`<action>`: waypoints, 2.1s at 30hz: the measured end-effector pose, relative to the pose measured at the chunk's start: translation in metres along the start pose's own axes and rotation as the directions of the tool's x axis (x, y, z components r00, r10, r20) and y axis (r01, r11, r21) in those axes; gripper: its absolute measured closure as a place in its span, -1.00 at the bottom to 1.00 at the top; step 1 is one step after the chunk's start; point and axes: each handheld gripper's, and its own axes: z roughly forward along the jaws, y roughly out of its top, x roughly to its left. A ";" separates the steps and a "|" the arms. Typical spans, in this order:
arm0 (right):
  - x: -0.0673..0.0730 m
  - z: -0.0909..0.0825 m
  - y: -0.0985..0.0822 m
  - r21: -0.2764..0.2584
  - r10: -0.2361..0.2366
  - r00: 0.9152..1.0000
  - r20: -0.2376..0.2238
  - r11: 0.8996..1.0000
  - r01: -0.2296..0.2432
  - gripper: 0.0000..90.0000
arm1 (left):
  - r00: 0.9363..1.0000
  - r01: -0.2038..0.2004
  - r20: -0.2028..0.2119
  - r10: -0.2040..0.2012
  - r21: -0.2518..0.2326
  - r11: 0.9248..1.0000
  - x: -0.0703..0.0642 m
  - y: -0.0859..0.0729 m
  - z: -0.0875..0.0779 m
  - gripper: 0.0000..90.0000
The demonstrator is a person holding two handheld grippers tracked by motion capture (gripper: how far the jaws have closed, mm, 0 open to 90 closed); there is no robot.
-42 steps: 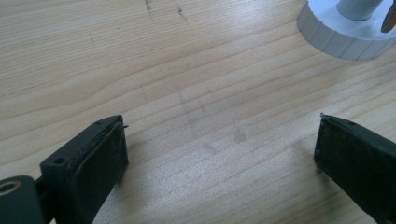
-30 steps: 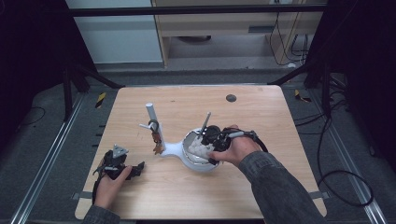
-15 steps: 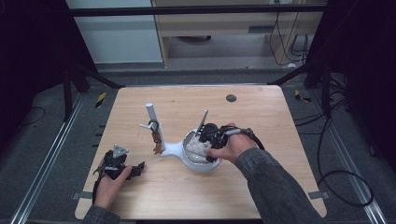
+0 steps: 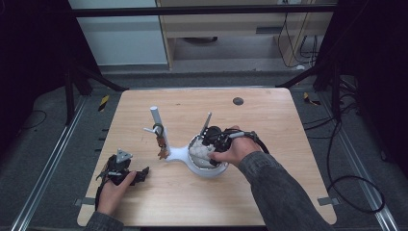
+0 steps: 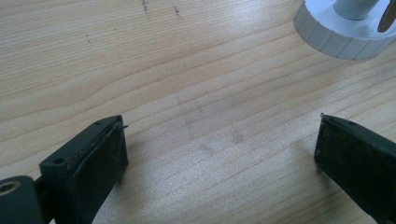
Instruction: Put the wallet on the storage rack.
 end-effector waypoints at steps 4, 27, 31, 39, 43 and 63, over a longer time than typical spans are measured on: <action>0.000 0.001 0.001 -0.001 -0.003 1.000 0.002 1.000 0.003 -0.30 | 1.000 0.000 0.000 0.000 0.000 1.000 0.000 0.000 0.000 -0.96; -0.002 0.008 -0.002 0.003 0.011 1.000 0.000 1.000 -0.011 -0.30 | 1.000 -0.003 0.004 0.003 0.000 1.000 0.000 0.000 0.000 -0.96; -0.004 0.009 -0.001 0.004 0.012 1.000 -0.002 1.000 -0.012 -0.30 | 1.000 -0.004 0.005 0.004 -0.001 1.000 0.000 0.000 0.000 -0.96; -0.006 0.012 0.000 0.006 0.008 1.000 -0.002 1.000 -0.008 -0.30 | 1.000 -0.005 0.006 0.005 -0.002 1.000 -0.001 0.000 0.000 -0.96; -0.005 0.013 0.000 0.009 0.010 1.000 -0.002 1.000 -0.009 -0.31 | 1.000 -0.006 0.007 0.006 -0.001 1.000 -0.001 0.000 0.000 -0.96; -0.006 0.008 -0.003 -0.037 0.050 0.999 -0.002 0.998 -0.050 -0.44 | 1.000 -0.007 0.007 0.007 0.000 1.000 -0.001 0.000 0.000 -0.96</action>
